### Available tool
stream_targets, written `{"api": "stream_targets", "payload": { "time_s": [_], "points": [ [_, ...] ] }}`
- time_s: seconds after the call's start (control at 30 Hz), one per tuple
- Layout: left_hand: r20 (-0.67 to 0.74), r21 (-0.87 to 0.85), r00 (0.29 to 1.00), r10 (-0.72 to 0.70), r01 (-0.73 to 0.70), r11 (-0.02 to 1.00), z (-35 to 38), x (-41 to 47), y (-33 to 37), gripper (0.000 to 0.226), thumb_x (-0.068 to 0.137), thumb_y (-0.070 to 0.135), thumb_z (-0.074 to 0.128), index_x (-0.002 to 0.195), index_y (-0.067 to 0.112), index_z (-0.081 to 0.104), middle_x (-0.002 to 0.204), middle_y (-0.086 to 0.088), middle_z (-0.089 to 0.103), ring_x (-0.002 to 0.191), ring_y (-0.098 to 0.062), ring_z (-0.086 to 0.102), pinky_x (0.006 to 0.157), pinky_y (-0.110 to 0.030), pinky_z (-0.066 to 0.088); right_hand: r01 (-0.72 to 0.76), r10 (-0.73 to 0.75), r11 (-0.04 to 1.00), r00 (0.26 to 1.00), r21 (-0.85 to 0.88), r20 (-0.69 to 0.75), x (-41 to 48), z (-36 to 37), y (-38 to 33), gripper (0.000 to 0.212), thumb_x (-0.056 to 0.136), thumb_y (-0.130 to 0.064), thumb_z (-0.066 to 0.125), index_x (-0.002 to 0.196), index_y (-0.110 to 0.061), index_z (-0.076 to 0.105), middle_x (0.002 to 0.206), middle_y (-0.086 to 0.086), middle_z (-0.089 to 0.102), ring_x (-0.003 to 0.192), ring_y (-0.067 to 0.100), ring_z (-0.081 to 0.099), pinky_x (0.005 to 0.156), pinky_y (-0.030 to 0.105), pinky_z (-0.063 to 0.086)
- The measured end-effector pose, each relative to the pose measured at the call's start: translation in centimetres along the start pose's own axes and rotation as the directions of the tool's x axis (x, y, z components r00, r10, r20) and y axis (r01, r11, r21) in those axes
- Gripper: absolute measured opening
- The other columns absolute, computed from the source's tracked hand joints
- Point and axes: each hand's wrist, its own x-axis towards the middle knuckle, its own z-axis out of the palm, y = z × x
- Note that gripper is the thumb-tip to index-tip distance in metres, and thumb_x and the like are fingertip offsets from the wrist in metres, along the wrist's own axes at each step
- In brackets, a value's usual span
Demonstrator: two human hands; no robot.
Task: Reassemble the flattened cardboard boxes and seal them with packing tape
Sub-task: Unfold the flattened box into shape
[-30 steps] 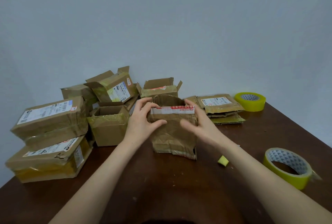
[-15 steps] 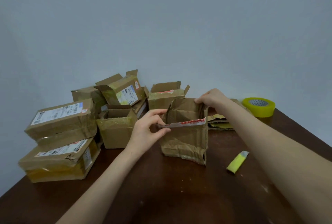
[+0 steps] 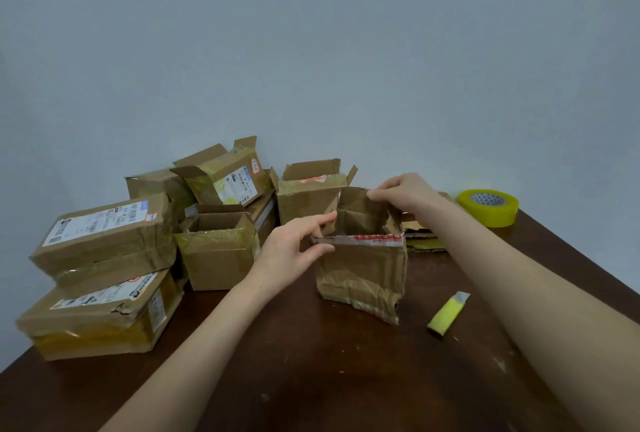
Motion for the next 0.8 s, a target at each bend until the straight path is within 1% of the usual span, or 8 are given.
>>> {"api": "stream_targets", "payload": {
  "time_s": [0.1,0.23,0.3,0.4,0.5,0.6,0.7,0.8],
  "points": [
    [0.004,-0.019,1.000,0.025,-0.025,1.000,-0.9,-0.4,-0.2,0.035,0.082,0.013,0.071,0.070,0.019,0.039,0.130,0.009,0.057,0.117,-0.003,0.056,0.092,-0.017,0.045,-0.022,0.018,0.994,0.999,-0.111,-0.037,1.4,0.4,-0.1,0.014,0.085,-0.022,0.071,0.086,-0.009,0.074,0.092,0.011,0.071,0.082,0.023,0.066,0.082,0.039,0.057],
    [0.127,-0.117,0.992,-0.022,0.037,0.992,-1.3,-1.5,-0.4,0.028,0.086,0.010,0.067,0.072,0.013,0.043,0.121,0.012,0.063,0.121,0.005,0.051,0.097,-0.015,0.043,-0.115,0.115,0.993,0.993,0.007,-0.028,2.1,1.5,1.5,0.022,0.084,-0.010,0.068,0.095,0.010,0.069,0.102,0.023,0.069,0.073,0.025,0.062,0.071,0.033,0.050],
    [0.111,-0.154,0.991,-0.074,0.091,0.984,-1.0,-1.6,-0.3,0.025,0.086,0.009,0.067,0.075,0.020,0.047,0.100,0.026,0.065,0.102,0.010,0.058,0.084,-0.012,0.046,-0.111,0.111,0.992,0.994,0.058,-0.005,2.1,1.8,1.8,0.020,0.087,-0.011,0.067,0.094,0.007,0.069,0.094,0.022,0.070,0.074,0.026,0.064,0.072,0.033,0.053],
    [-0.017,-0.306,0.951,-0.310,0.290,0.907,-0.4,-0.7,-0.1,0.027,0.084,0.011,0.069,0.095,0.029,0.053,0.080,0.016,0.066,0.077,0.001,0.062,0.073,-0.019,0.047,-0.063,0.064,0.979,0.998,0.196,0.002,1.6,1.5,1.3,0.016,0.096,-0.024,0.056,0.097,-0.009,0.062,0.082,0.006,0.062,0.064,0.015,0.054,0.058,0.026,0.046],
    [-0.007,-0.401,0.890,-0.456,0.415,0.816,0.5,0.8,0.3,0.041,0.083,0.016,0.071,0.116,0.027,0.049,0.081,0.015,0.067,0.080,0.005,0.062,0.081,-0.015,0.048,0.032,0.048,0.923,0.979,0.384,-0.197,0.6,0.6,1.8,0.025,0.100,-0.037,0.046,0.107,-0.014,0.052,0.096,0.004,0.061,0.080,0.014,0.058,0.075,0.034,0.051],
    [0.062,-0.346,0.881,-0.469,0.460,0.818,1.6,1.7,0.3,0.041,0.082,0.027,0.073,0.117,0.028,0.053,0.100,0.013,0.060,0.095,0.000,0.056,0.089,-0.019,0.044,0.271,-0.136,0.897,0.921,0.350,-0.365,-2.0,-0.2,3.8,0.025,0.096,-0.041,0.051,0.086,-0.019,0.055,0.085,-0.001,0.058,0.078,0.010,0.056,0.079,0.031,0.048],
    [0.150,-0.332,0.860,-0.487,0.508,0.795,2.3,2.0,-0.2,0.043,0.082,0.032,0.072,0.121,0.026,0.054,0.119,0.005,0.060,0.110,-0.008,0.057,0.095,-0.026,0.047,0.377,-0.360,0.914,0.924,0.147,-0.133,-4.0,0.1,6.2,0.018,0.089,-0.049,0.059,0.093,-0.033,0.064,0.103,-0.008,0.062,0.097,0.002,0.055,0.083,0.023,0.042],
    [0.149,-0.373,0.854,-0.498,0.515,0.771,2.2,2.1,-0.2,0.039,0.085,0.028,0.070,0.120,0.022,0.057,0.111,0.005,0.063,0.110,-0.012,0.059,0.091,-0.021,0.047,0.370,-0.370,0.925,0.929,0.091,-0.018,-4.1,-0.2,7.3,0.046,0.081,-0.055,0.062,0.124,-0.039,0.056,0.130,-0.012,0.053,0.119,0.003,0.046,0.098,0.026,0.040]
  ]
}}
